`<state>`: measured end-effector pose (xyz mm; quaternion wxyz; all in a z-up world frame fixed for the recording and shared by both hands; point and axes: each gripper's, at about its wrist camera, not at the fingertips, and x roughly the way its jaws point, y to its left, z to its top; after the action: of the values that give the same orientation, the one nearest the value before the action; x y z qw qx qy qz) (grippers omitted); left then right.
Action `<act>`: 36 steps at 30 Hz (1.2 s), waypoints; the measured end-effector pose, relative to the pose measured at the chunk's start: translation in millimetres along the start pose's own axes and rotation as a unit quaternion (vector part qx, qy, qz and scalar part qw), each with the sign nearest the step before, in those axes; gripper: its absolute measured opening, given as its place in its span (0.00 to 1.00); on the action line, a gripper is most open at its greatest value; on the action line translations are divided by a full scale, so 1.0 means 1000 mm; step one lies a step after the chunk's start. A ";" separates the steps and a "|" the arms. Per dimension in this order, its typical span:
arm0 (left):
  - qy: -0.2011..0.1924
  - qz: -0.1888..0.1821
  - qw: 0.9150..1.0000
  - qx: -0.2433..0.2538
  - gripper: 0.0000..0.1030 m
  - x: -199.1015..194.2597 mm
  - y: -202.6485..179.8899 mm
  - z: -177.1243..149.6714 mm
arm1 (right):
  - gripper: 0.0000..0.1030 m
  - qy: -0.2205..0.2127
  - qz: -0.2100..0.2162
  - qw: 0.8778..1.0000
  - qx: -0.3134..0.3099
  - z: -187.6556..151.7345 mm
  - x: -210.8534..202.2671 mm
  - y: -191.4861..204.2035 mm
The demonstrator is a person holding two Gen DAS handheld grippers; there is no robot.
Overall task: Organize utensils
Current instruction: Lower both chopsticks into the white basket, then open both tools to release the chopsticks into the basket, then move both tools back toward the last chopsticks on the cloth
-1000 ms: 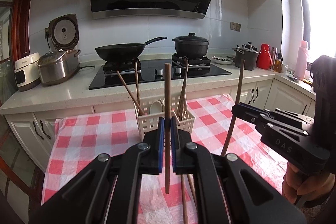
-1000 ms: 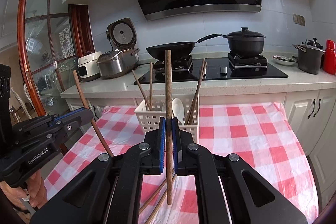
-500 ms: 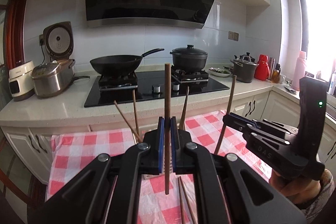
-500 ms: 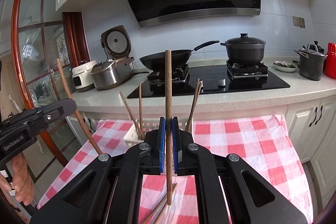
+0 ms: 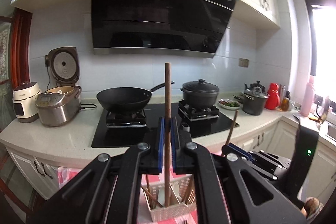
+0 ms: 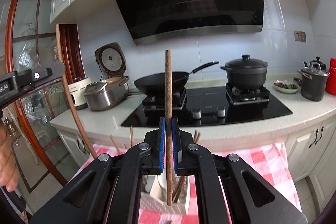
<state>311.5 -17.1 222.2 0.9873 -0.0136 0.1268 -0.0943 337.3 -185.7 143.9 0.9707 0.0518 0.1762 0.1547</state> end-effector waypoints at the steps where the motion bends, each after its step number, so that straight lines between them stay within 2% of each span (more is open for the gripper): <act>1: 0.000 0.006 1.000 -0.004 0.06 0.007 0.003 -0.001 | 0.05 -0.002 0.001 1.000 -0.002 0.002 0.006 0.001; 5: 0.028 0.010 0.999 -0.038 0.06 0.040 0.020 -0.023 | 0.05 0.008 0.004 1.000 -0.018 -0.007 0.034 0.007; 8: 0.068 0.014 0.997 -0.041 0.06 0.069 0.029 -0.052 | 0.05 0.056 0.007 0.998 -0.027 -0.024 0.060 0.009; 10: 0.096 0.010 0.994 -0.041 0.06 0.086 0.031 -0.073 | 0.05 0.103 0.015 0.994 -0.023 -0.038 0.079 0.008; 13: 0.126 0.006 0.991 -0.047 0.06 0.106 0.037 -0.100 | 0.06 0.138 0.008 0.990 -0.012 -0.056 0.098 0.005; 17: 0.154 0.012 0.987 -0.049 0.08 0.120 0.047 -0.136 | 0.16 0.156 -0.001 0.988 0.006 -0.070 0.111 -0.003; 18: 0.159 0.019 0.986 -0.049 0.12 0.122 0.051 -0.146 | 0.19 0.158 -0.002 0.987 0.008 -0.072 0.112 -0.004; 19: 0.161 0.025 0.985 -0.049 0.17 0.122 0.053 -0.152 | 0.27 0.159 -0.002 0.987 0.012 -0.076 0.112 -0.007; 20: 0.161 0.032 0.985 -0.049 0.19 0.120 0.057 -0.158 | 0.33 0.158 -0.003 0.987 0.016 -0.078 0.111 -0.009; 23: 0.147 0.047 0.987 -0.045 0.33 0.106 0.064 -0.170 | 0.33 0.150 -0.001 0.988 0.033 -0.087 0.099 -0.017; 25: 0.132 0.059 0.988 -0.045 0.48 0.089 0.068 -0.178 | 0.33 0.146 0.001 0.988 0.045 -0.094 0.089 -0.021; 30: 0.118 0.077 0.988 -0.057 0.62 0.048 0.074 -0.205 | 0.33 0.147 0.005 0.987 0.072 -0.124 0.058 -0.028; 36: 0.116 0.095 0.984 -0.095 0.68 -0.001 0.075 -0.247 | 0.33 0.151 0.013 0.984 0.089 -0.161 0.019 -0.025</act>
<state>261.2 56.4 -20.7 0.9645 -0.0840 0.2499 0.0113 304.0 -196.2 -16.6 0.9223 0.1167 0.3335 0.1565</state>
